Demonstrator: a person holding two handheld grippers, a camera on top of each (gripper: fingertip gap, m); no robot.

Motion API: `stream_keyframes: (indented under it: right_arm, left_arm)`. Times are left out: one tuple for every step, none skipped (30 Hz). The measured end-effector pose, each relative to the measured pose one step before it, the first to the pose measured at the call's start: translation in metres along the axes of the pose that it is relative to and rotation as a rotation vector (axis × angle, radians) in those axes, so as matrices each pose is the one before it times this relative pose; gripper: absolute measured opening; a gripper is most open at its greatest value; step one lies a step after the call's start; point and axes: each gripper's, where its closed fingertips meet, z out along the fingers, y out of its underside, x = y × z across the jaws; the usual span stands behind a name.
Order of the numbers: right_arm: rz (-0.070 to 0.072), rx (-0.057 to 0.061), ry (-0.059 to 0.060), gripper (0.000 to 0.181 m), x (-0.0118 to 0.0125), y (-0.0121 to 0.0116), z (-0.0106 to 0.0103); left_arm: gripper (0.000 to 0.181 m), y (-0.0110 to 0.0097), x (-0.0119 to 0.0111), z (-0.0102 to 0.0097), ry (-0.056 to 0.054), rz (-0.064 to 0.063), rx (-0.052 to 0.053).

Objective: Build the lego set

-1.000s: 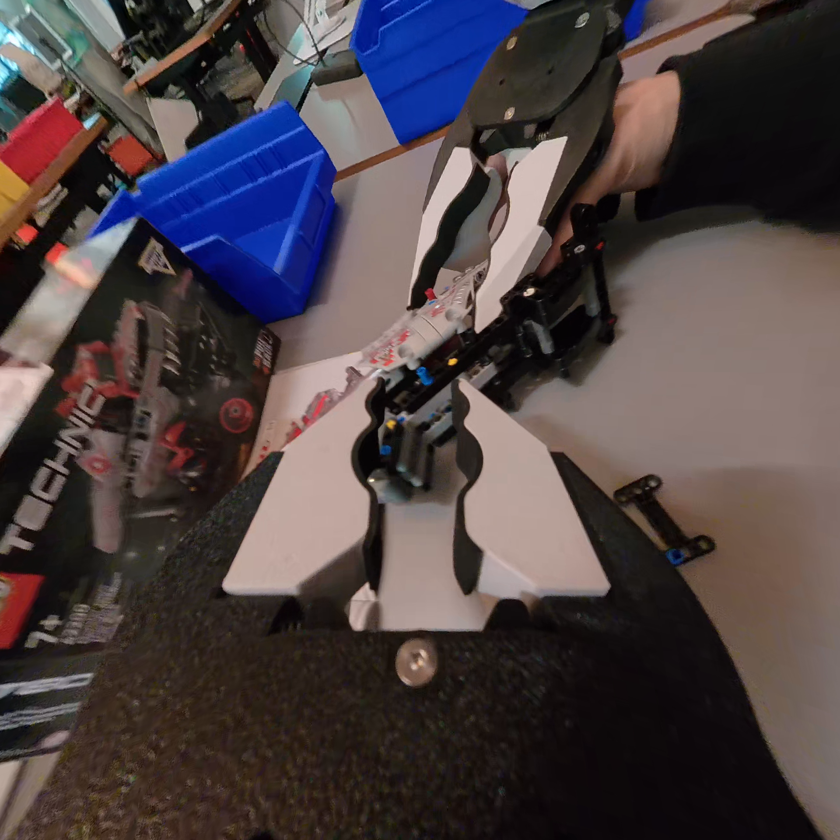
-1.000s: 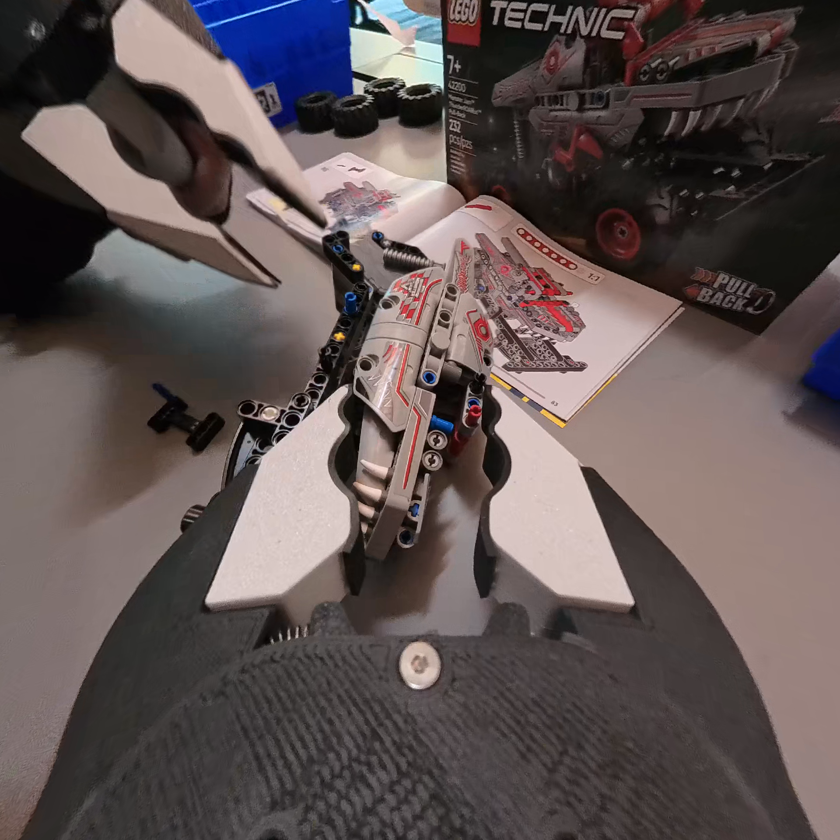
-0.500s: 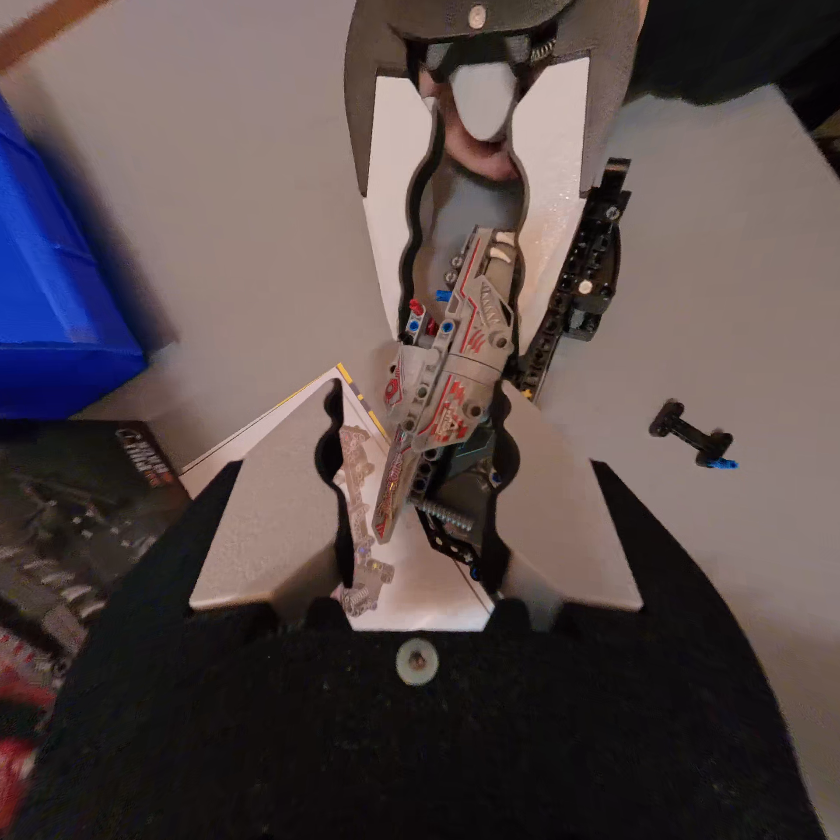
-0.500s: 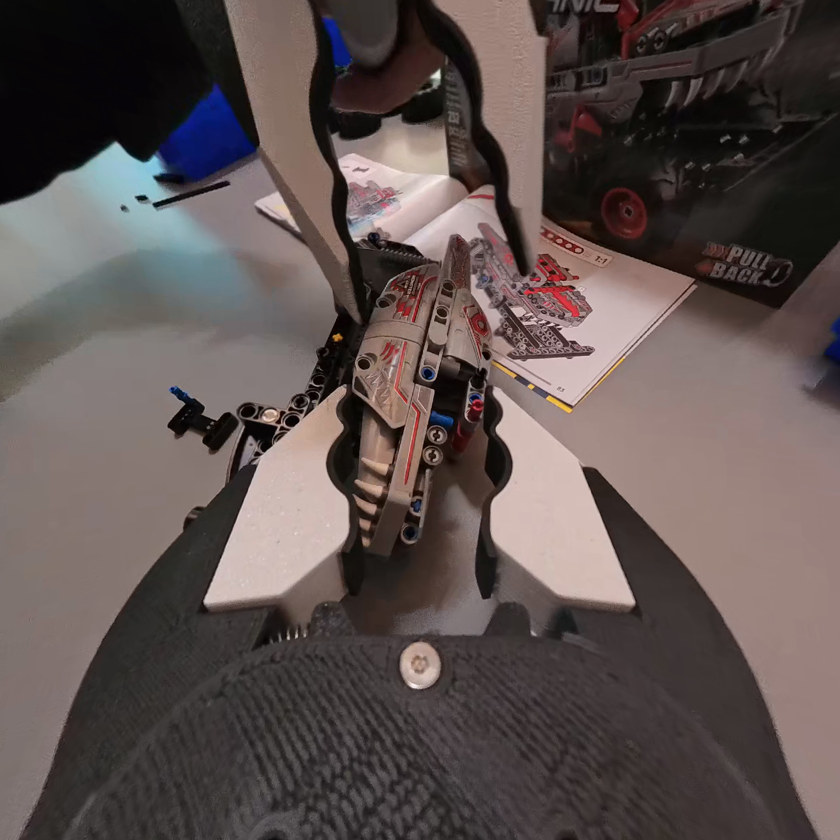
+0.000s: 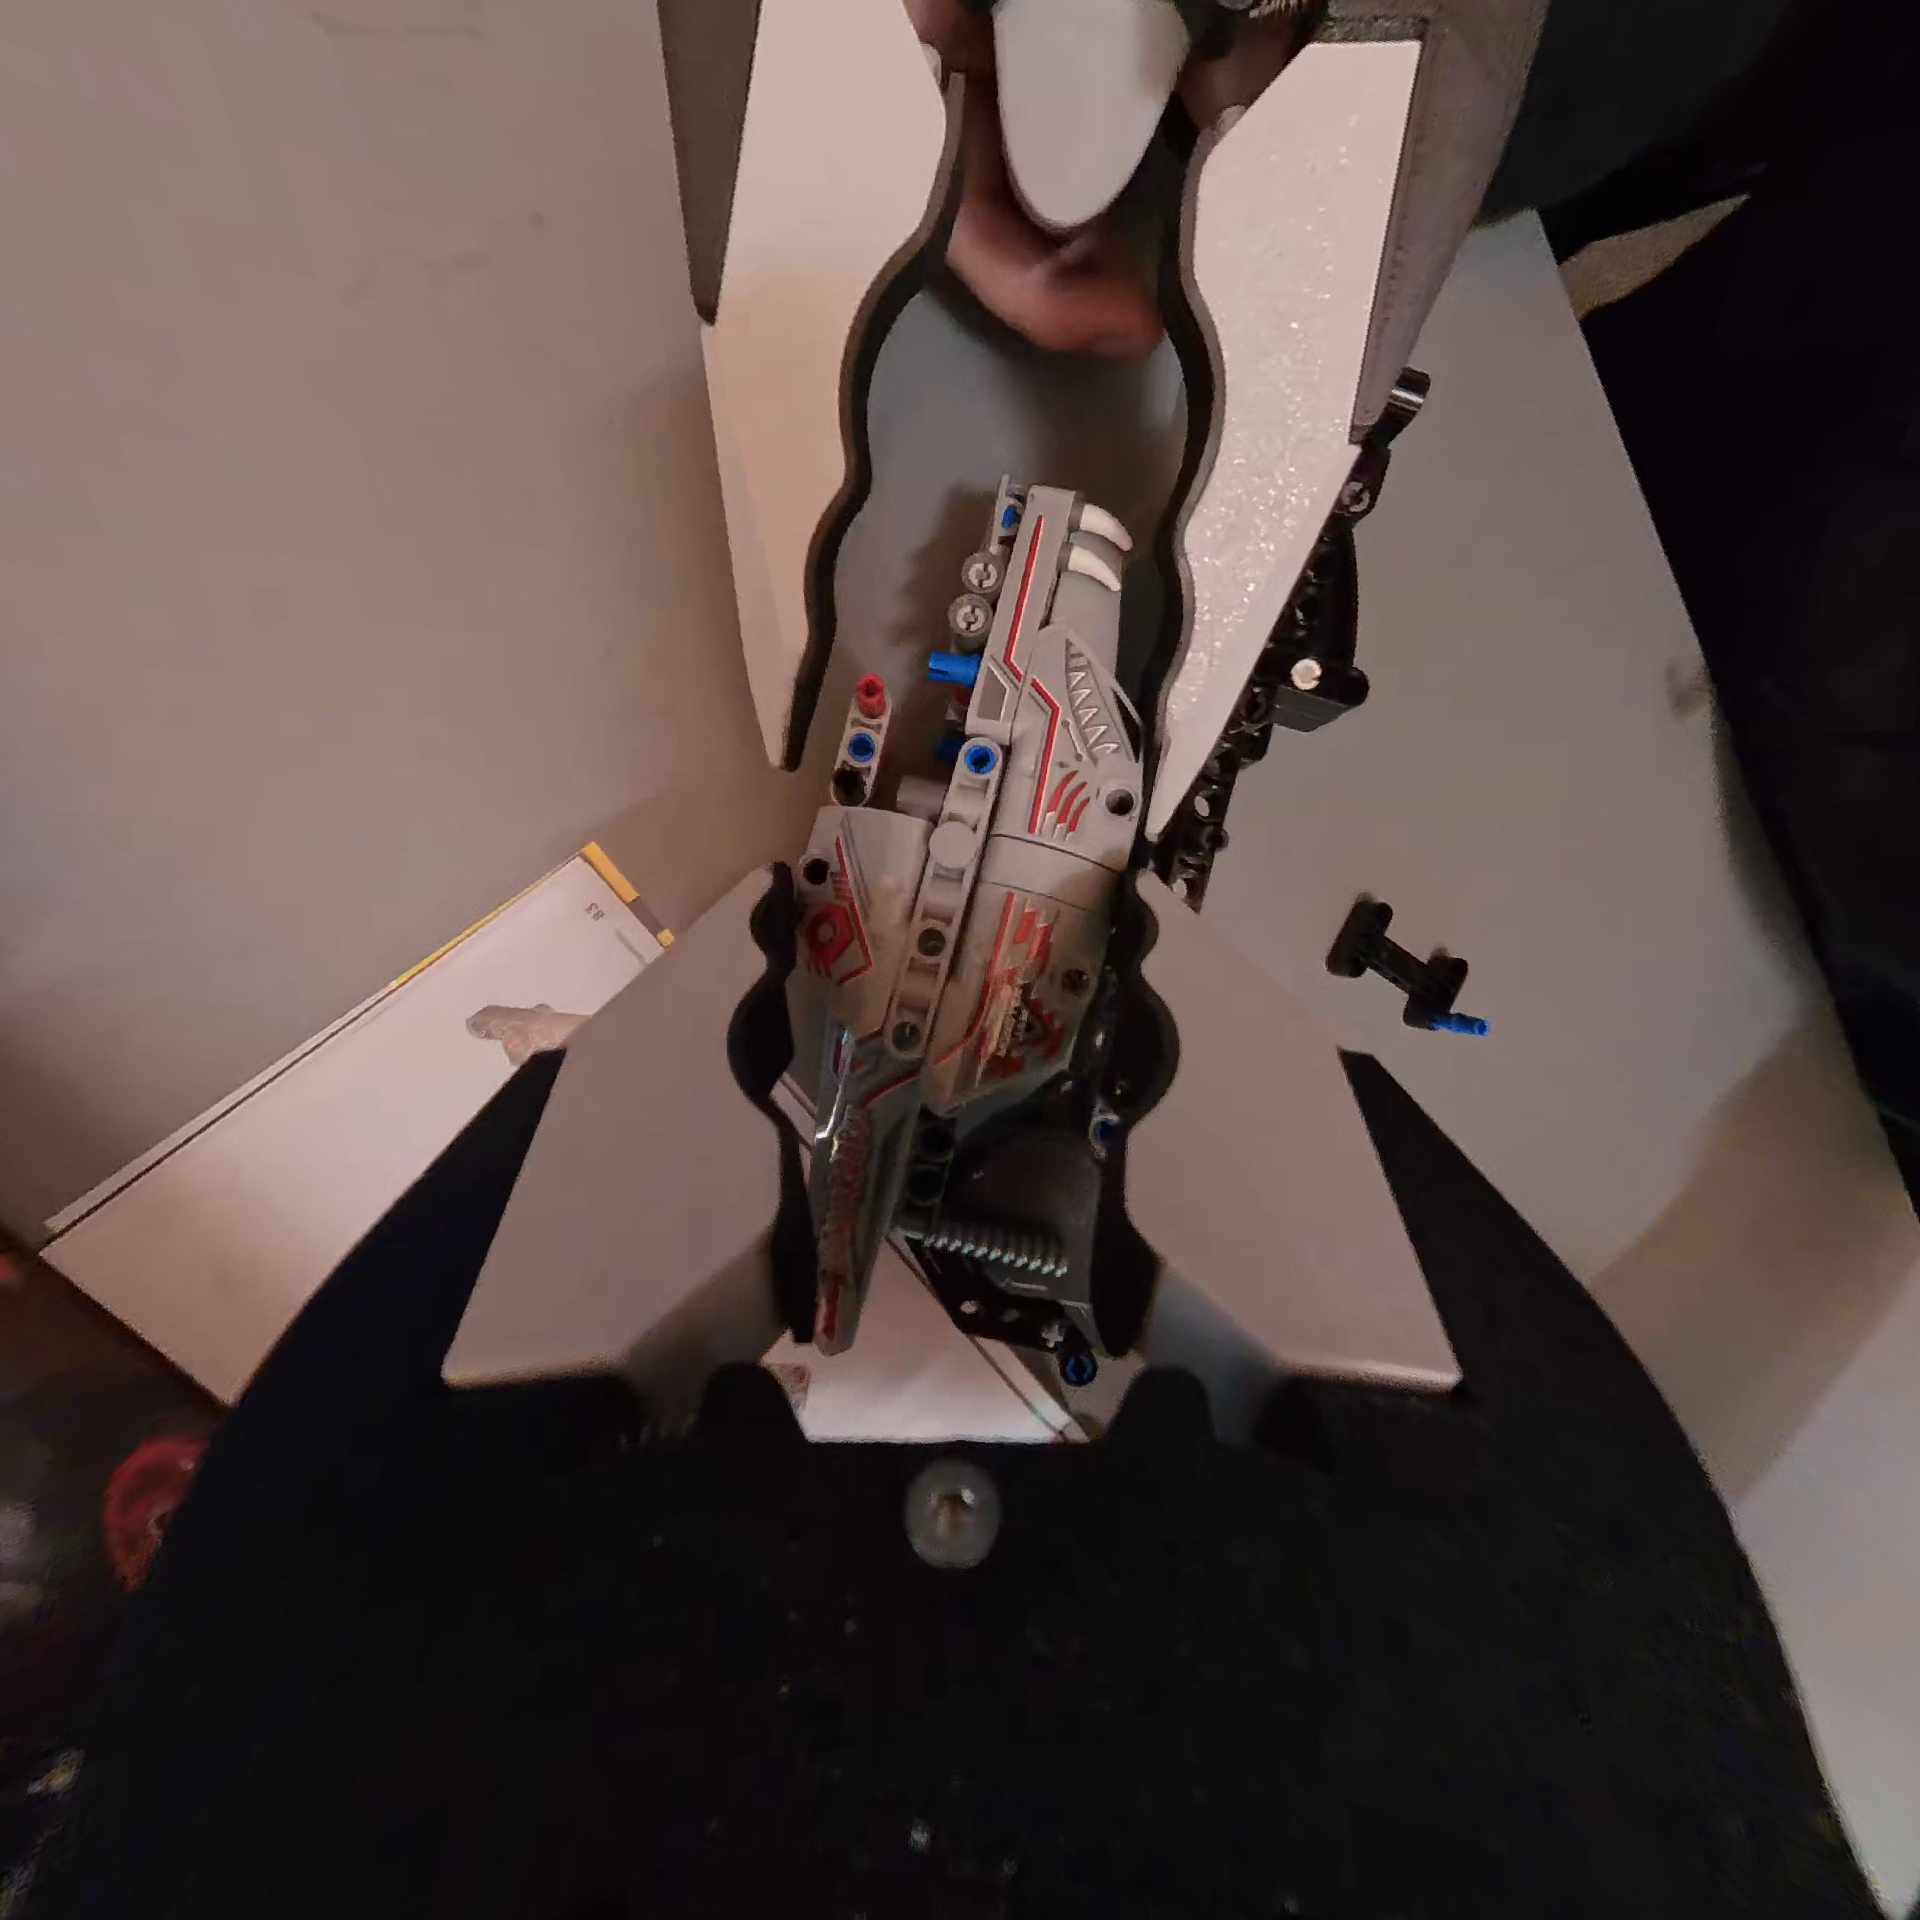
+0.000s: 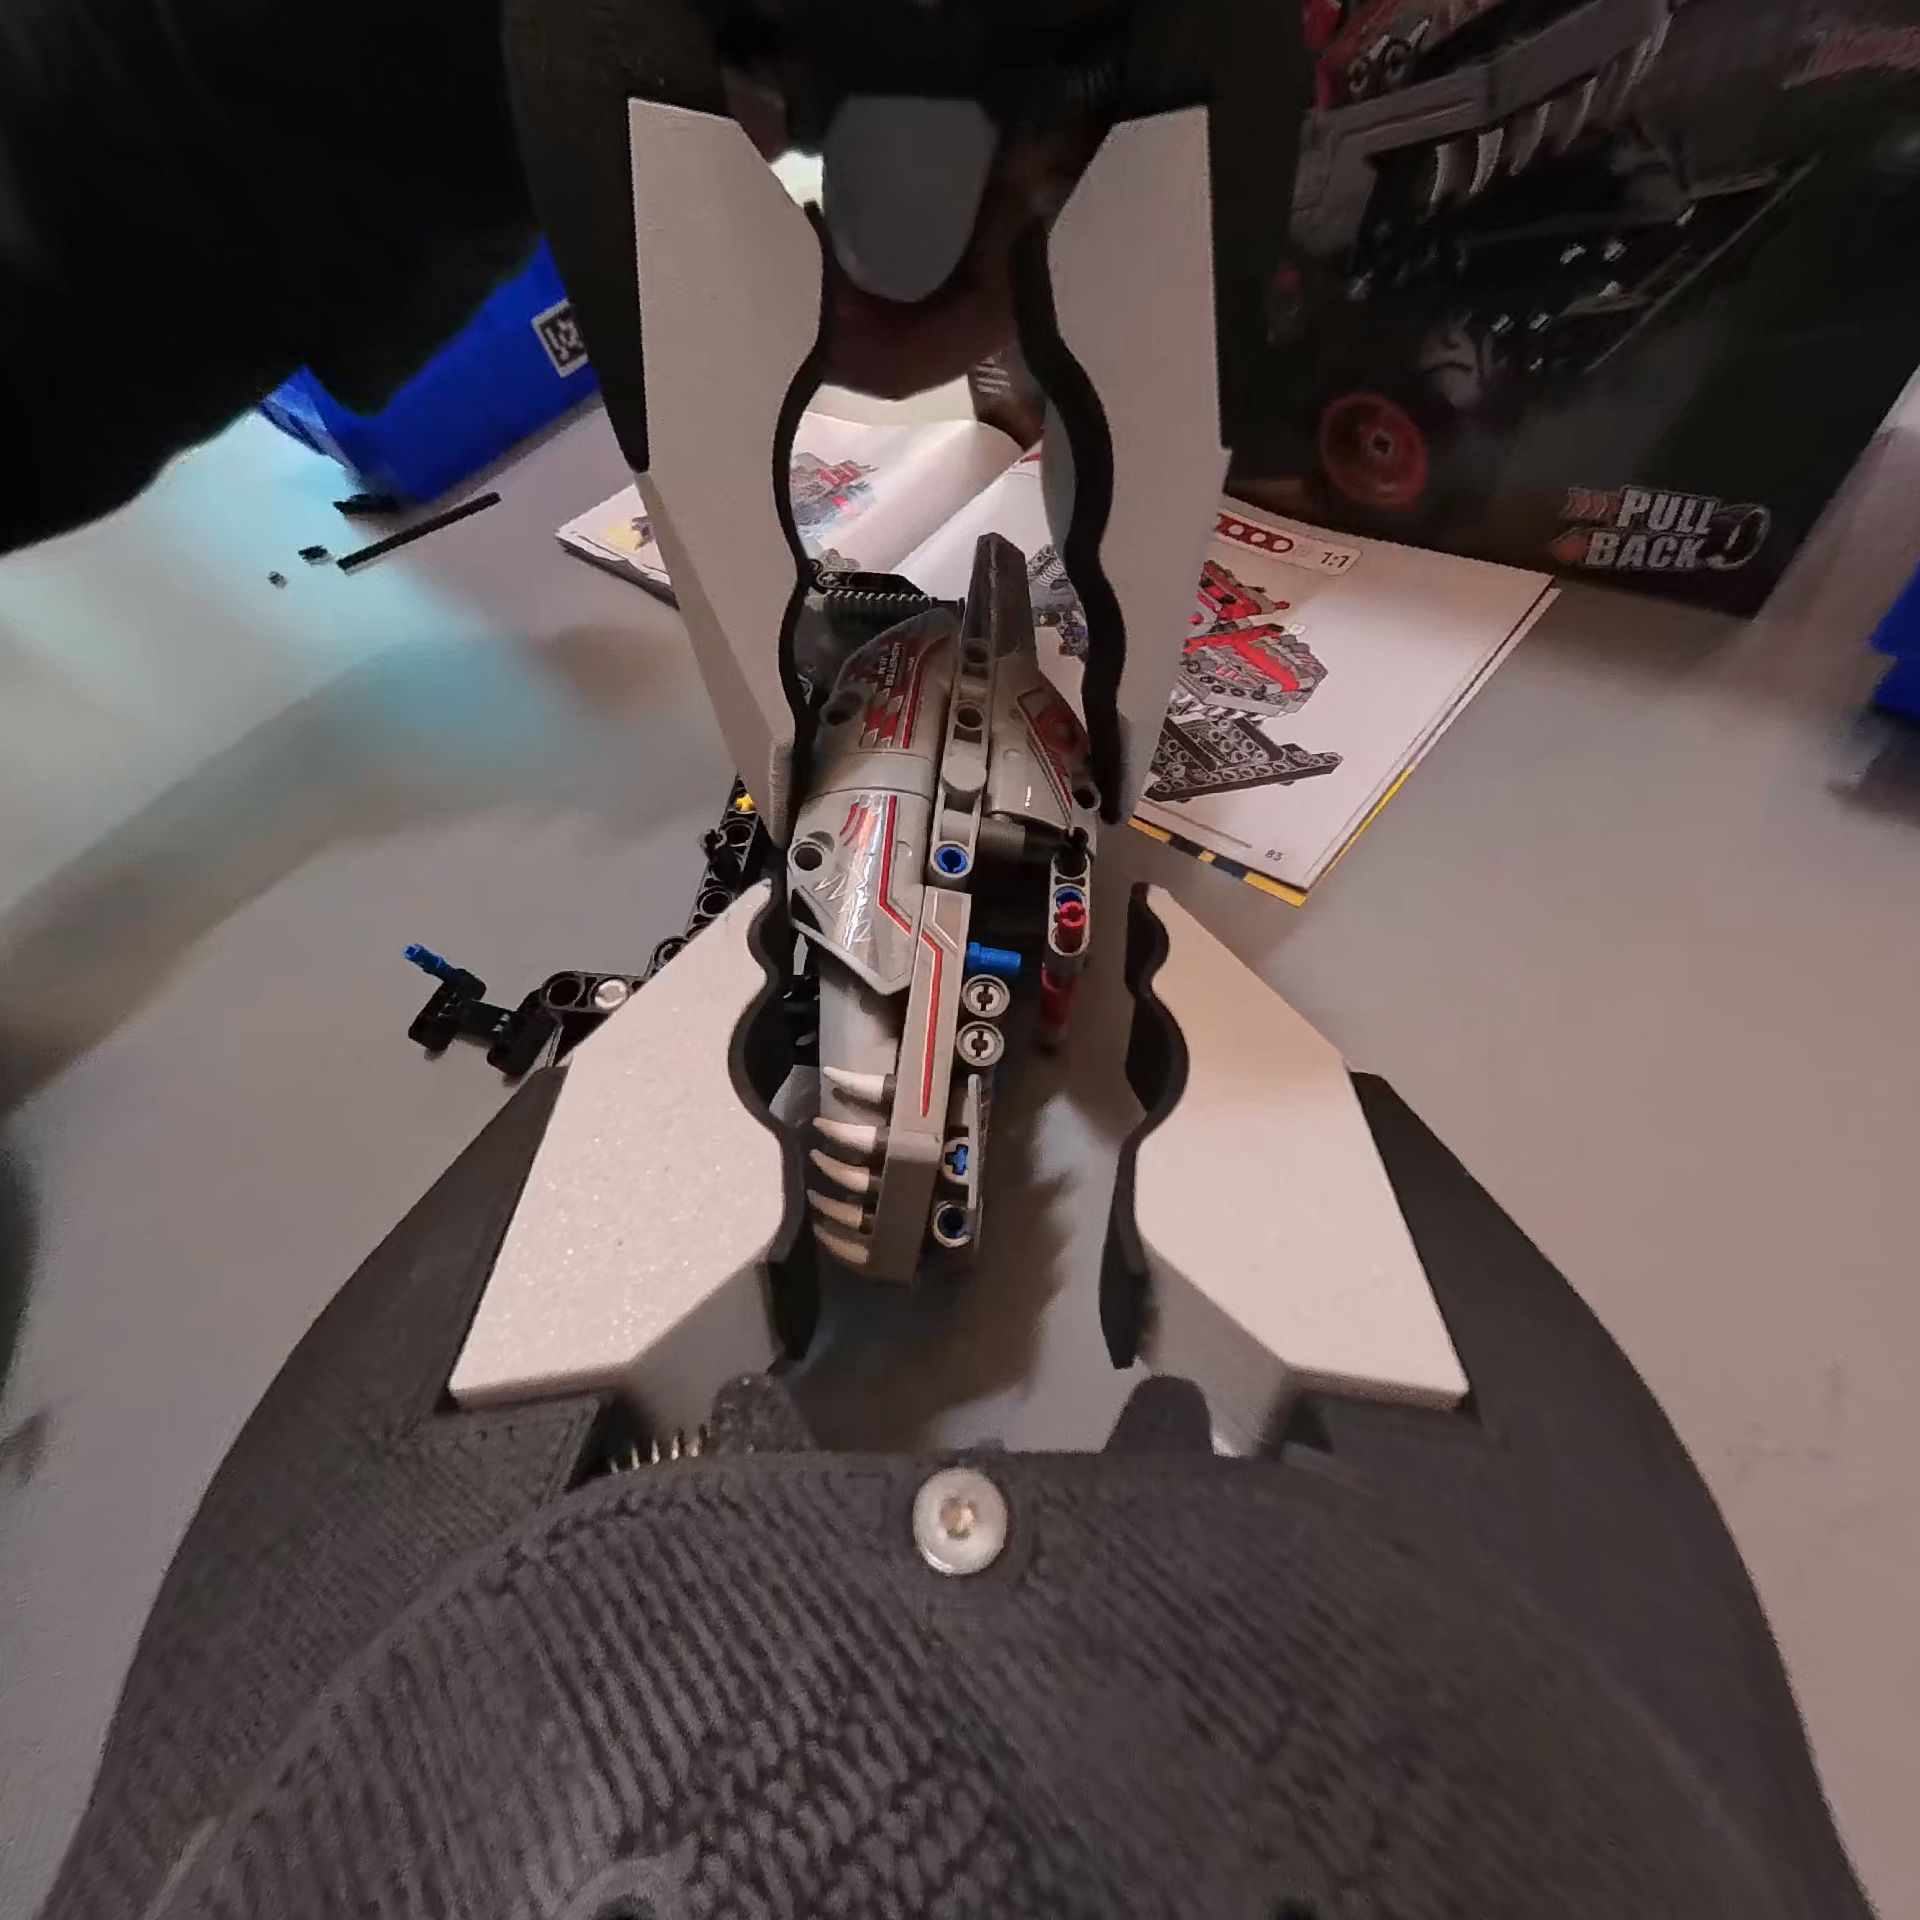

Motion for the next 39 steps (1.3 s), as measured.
stream_keyframes:
  right_arm:
    - [-0.0037,-0.0001,-0.0014,0.063,-0.00063,0.00036,-0.00061]
    - [-0.0024,-0.0038,-0.0018,0.063,-0.00018,0.00042,-0.00046]
    - [-0.0050,-0.0037,-0.0135,0.059,-0.00186,0.00008,-0.00010]
    - [-0.0060,-0.0017,-0.0131,0.056,-0.00187,-0.00013,0.00024]
    - [-0.0065,-0.0022,-0.0071,0.056,-0.00095,0.00003,0.00072]
    - [-0.0060,-0.0002,-0.0054,0.055,-0.00062,-0.00012,0.00050]
    - [-0.0053,0.0010,-0.0068,0.055,-0.00022,-0.00016,0.00041]
    - [-0.0017,-0.0014,-0.0079,0.055,-0.00033,-0.00017,0.00032]
    - [-0.0079,-0.0026,-0.0060,0.055,-0.00035,-0.00010,0.00040]
    - [-0.0096,-0.0014,-0.0039,0.055,-0.00030,-0.00020,0.00029]
    - [-0.0089,-0.0015,-0.0079,0.054,-0.00086,-0.00029,0.00048]
    - [-0.0146,-0.0027,-0.0092,0.054,-0.00118,-0.00007,0.00059]
    - [-0.0122,-0.0007,-0.0022,0.054,-0.00037,-0.00029,0.00032]
    - [-0.0137,0.0013,0.0008,0.054,0.00010,-0.00043,-0.00015]
    - [-0.0129,0.0005,0.0007,0.054,-0.00022,-0.00034,-0.00006]
    - [-0.0053,0.0008,0.0013,0.054,-0.00019,-0.00019,0.00005]
    - [-0.0015,0.0004,0.0010,0.054,-0.00006,-0.00008,-0.00006]
    - [-0.0033,0.0005,0.0016,0.054,-0.00016,-0.00005,-0.00001]
    - [-0.0055,0.0009,0.0028,0.053,-0.00023,-0.00009,-0.00009]
    - [-0.0066,0.0012,0.0032,0.053,-0.00035,-0.00017,0.00008]
    - [-0.0070,0.0011,0.0030,0.053,-0.00038,-0.00007,-0.00013]
    - [-0.0072,0.0010,0.0038,0.053,-0.00029,-0.00010,-0.00005]
    - [-0.0063,0.0009,0.0033,0.053,-0.00022,-0.00013,-0.00003]
    - [-0.0046,0.0006,0.0027,0.053,-0.00023,-0.00006,0.00002]
    - [-0.0067,0.0008,0.0042,0.053,-0.00016,-0.00012,-0.00006]
    - [-0.0113,0.0015,0.0070,0.053,-0.00038,-0.00012,0.00000]
    - [-0.0146,0.0023,0.0102,0.053,-0.00029,-0.00033,-0.00016]
    - [-0.0151,0.0033,0.0093,0.053,-0.00068,-0.00040,-0.00005]
    - [-0.0139,0.0028,0.0076,0.053,-0.00081,-0.00031,-0.00003]
    - [-0.0106,0.0019,0.0062,0.053,-0.00046,-0.00034,0.00007]
    - [-0.0094,0.0023,0.0040,0.053,-0.00061,-0.00029,-0.00001]
    - [-0.0134,0.0027,0.0060,0.053,-0.00062,-0.00039,-0.00017]
    - [-0.0189,0.0051,0.0101,0.053,-0.00073,-0.00064,-0.00028]
    - [-0.0268,0.0067,0.0113,0.053,-0.00114,-0.00105,-0.00025]
    - [-0.0342,0.0082,0.0105,0.052,-0.00178,-0.00126,-0.00011]
    - [-0.0362,0.0093,0.0117,0.051,-0.00185,-0.00145,0.00020]
    - [-0.0299,0.0090,0.0109,0.051,-0.00162,-0.00160,0.00034]
    - [-0.0253,0.0062,0.0085,0.051,-0.00116,-0.00101,0.00021]
    - [-0.0201,0.0049,0.0054,0.051,-0.00092,-0.00075,0.00012]
  left_arm:
    - [0.059,-0.00041,0.00054,0.00006,-0.0200,-0.0065,0.0159]
    - [0.059,-0.00026,0.00023,-0.00013,-0.0217,-0.0139,0.0135]
    - [0.058,-0.00009,0.00009,-0.00037,-0.0248,-0.0105,0.0135]
    - [0.058,0.00026,0.00053,-0.00052,-0.0240,-0.0026,0.0118]
    - [0.057,0.00059,0.00063,-0.00055,-0.0195,-0.0042,0.0087]
    - [0.057,0.00042,0.00034,-0.00046,-0.0170,-0.0061,0.0088]
    - [0.057,0.00018,0.00003,-0.00041,-0.0140,-0.0065,0.0090]
    - [0.056,0.00033,0.00032,-0.00025,-0.0088,-0.0088,0.0065]
    - [0.056,0.00042,0.00016,-0.00019,-0.0059,-0.0117,0.0040]
    - [0.056,0.00046,0.00024,-0.00023,-0.0028,-0.0084,0.0038]
    - [0.057,0.00070,0.00080,-0.00014,0.0022,-0.0070,0.0028]
    - [0.057,0.00078,0.00084,-0.00020,0.0054,-0.0100,0.0017]
    - [0.057,0.00000,-0.00010,-0.00013,0.0015,-0.0067,0.0030]
    - [0.058,-0.00036,0.00020,-0.00005,0.0033,-0.0058,0.0058]
    - [0.059,-0.00130,0.00099,0.00002,0.0115,-0.0157,0.0113]
    - [0.061,-0.00130,0.00106,-0.00009,0.0179,-0.0317,0.0096]
    - [0.065,-0.00150,0.00141,-0.00038,0.0231,-0.0404,0.0104]
    - [0.066,-0.00164,0.00059,-0.00042,0.0191,-0.0441,0.0090]
    - [0.067,-0.00164,0.00034,-0.00033,0.0173,-0.0384,0.0073]
    - [0.068,-0.00180,0.00152,-0.00034,0.0195,-0.0257,0.0070]
    - [0.069,-0.00105,0.00191,-0.00052,0.0170,-0.0192,0.0040]
    - [0.070,-0.00053,-0.00103,-0.00099,-0.0026,-0.0222,-0.0015]
    - [0.071,-0.00144,-0.00516,-0.00148,-0.0294,-0.0252,0.0012]
    - [0.077,-0.00153,-0.00484,-0.00151,-0.0294,-0.0220,0.0026]
    - [0.077,-0.00087,-0.00313,-0.00161,-0.0176,-0.0178,-0.0016]
    - [0.077,0.00057,-0.00324,-0.00113,-0.0189,-0.0172,-0.0114]
    - [0.080,0.00310,-0.00062,0.00035,-0.0043,-0.0095,-0.0272]
    - [0.084,0.00530,0.00065,0.00140,0.0003,-0.0121,-0.0408]
    - [0.087,0.00598,0.00043,0.00226,-0.0022,-0.0096,-0.0467]
    - [0.091,0.00355,0.00069,0.00252,-0.0025,-0.0024,-0.0304]
    - [0.091,0.00140,0.00079,0.00207,0.0013,-0.0063,-0.0155]
    - [0.090,-0.00043,0.00201,0.00158,0.0145,-0.0157,-0.0055]
    - [0.087,-0.00235,0.00323,0.00084,0.0289,-0.0209,0.0093]
    - [0.084,-0.00156,0.00302,0.00029,0.0343,-0.0250,0.0054]
    - [0.081,0.00149,0.00093,-0.00043,0.0242,-0.0214,-0.0122]
    - [0.085,0.00340,-0.00229,-0.00067,0.0023,-0.0106,-0.0234]
    - [0.095,0.00289,-0.00403,-0.00053,-0.0170,-0.0037,-0.0209]
    - [0.096,0.00211,0.00060,0.00003,0.0041,0.0064,-0.0125]
    - [0.091,0.00240,0.00204,0.00032,0.0039,0.0112,-0.0127]
